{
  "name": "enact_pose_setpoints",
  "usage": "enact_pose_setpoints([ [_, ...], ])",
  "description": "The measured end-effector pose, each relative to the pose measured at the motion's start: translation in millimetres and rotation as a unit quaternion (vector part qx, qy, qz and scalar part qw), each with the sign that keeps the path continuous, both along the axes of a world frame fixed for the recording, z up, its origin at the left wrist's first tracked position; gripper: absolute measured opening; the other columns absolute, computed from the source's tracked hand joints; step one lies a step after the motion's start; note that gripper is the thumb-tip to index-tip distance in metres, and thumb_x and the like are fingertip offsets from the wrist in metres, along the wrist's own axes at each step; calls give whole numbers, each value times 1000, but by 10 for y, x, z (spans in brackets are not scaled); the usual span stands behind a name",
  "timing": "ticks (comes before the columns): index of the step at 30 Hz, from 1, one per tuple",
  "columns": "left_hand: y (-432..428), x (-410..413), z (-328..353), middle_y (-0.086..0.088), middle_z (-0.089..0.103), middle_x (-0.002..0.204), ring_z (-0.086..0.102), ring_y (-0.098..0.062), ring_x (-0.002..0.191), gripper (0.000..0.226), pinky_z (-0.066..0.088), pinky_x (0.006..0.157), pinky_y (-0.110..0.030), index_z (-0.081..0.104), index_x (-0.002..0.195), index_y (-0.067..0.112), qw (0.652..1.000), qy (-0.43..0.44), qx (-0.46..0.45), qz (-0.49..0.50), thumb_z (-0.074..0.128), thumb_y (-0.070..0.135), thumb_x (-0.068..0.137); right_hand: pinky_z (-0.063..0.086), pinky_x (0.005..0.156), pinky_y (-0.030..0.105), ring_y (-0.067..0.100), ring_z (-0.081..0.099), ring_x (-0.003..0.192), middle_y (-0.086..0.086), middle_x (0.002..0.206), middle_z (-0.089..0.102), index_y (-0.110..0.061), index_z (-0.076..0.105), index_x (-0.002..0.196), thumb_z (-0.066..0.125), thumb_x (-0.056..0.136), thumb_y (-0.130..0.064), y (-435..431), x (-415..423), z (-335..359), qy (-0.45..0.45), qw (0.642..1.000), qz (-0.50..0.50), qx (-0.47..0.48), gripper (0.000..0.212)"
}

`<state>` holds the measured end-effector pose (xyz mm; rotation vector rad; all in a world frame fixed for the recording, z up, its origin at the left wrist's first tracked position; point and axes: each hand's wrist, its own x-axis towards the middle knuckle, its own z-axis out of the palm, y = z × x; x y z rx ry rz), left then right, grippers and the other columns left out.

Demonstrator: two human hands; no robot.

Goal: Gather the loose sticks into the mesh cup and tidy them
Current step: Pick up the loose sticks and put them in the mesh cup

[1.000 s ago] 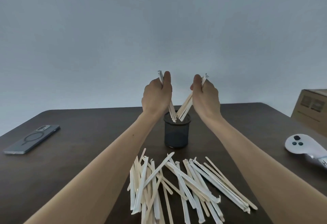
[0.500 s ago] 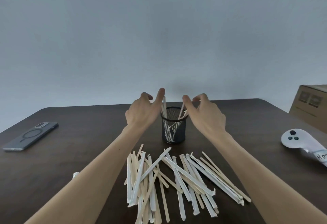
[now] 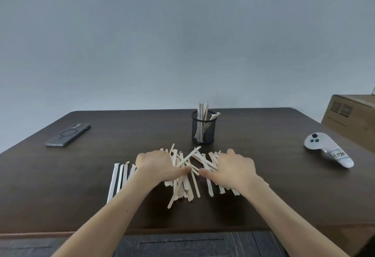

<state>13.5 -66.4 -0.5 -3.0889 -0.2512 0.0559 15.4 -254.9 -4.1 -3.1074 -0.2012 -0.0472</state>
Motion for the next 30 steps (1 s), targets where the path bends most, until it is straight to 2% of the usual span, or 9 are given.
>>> enact_pose_setpoints([
  [2, -15, -14, -30, 5, 63, 93, 64, -22, 104, 68, 37, 80, -33, 65, 105, 16, 999, 10, -34, -1, 44, 78, 86, 41, 78, 36, 24, 56, 118, 5, 129, 52, -17, 57, 126, 48, 86, -72, 53, -39, -59, 0, 1000, 10, 7, 69],
  [6, 51, 12, -14, 5, 56, 68, 63, -22, 81, 34, 40, 78, -32, 51, 74, 20, 997, 30, -72, -2, 50, 50, 90, 38, 73, 31, 25, 60, 110, 5, 121, 60, -20, 56, 99, 57, 91, -51, 124, -64, -73, -10, 998, 30, 55, 32],
  [11, 59, -4, 36, 4, 51, 63, 64, -23, 89, 54, 42, 84, -35, 65, 92, 17, 997, 28, -67, 5, 49, 69, 90, 41, 76, 34, 27, 58, 118, 7, 127, 58, -14, 58, 122, 54, 88, -62, 176, -18, -1, 12, 998, -2, 54, 59],
  [13, 35, 17, 22, 4, 49, 65, 67, -25, 98, 52, 42, 84, -35, 65, 102, 15, 997, 30, -70, -6, 45, 62, 95, 44, 80, 35, 28, 58, 117, 8, 127, 59, -14, 58, 120, 58, 89, -54, 218, 14, -33, 10, 998, -5, 55, 51],
  [16, 34, 47, 16, 4, 51, 72, 61, -23, 78, 39, 42, 79, -32, 63, 111, 12, 996, 35, -83, -12, 42, 43, 101, 47, 78, 34, 29, 63, 109, 8, 117, 65, -13, 59, 110, 62, 89, -38, 257, 54, -84, 8, 995, -16, 102, 33],
  [19, 58, 74, -5, 2, 51, 73, 50, -17, 57, 26, 44, 76, -31, 57, 103, 14, 994, 42, -103, 0, 39, 33, 102, 50, 76, 34, 29, 65, 102, 8, 106, 68, -14, 60, 100, 63, 87, -36, 251, 105, -112, 33, 988, -31, 147, 25],
  [24, 132, 118, -49, -4, 58, 84, 60, -23, 70, 24, 50, 74, -33, 49, 81, 12, 983, 26, -180, 20, 36, 20, 100, 39, 65, 31, 29, 50, 77, 9, 85, 55, -17, 43, 74, 55, 90, -31, 223, 188, -154, 56, 973, -47, 221, 25],
  [27, 166, 141, -57, -6, 58, 87, 60, -28, 88, 26, 48, 78, -35, 45, 74, 14, 980, 7, -197, 24, 37, 10, 98, 39, 69, 32, 29, 51, 83, 11, 100, 62, -13, 47, 88, 48, 97, -31, 207, 200, -138, 60, 967, -48, 241, 20],
  [30, 199, 145, -31, -4, 56, 81, 57, -25, 81, 25, 46, 70, -34, 45, 73, 13, 981, 7, -192, 26, 38, 6, 96, 40, 76, 34, 32, 57, 101, 17, 121, 61, -7, 50, 106, 40, 103, -29, 204, 194, -108, 56, 963, -43, 261, 24],
])
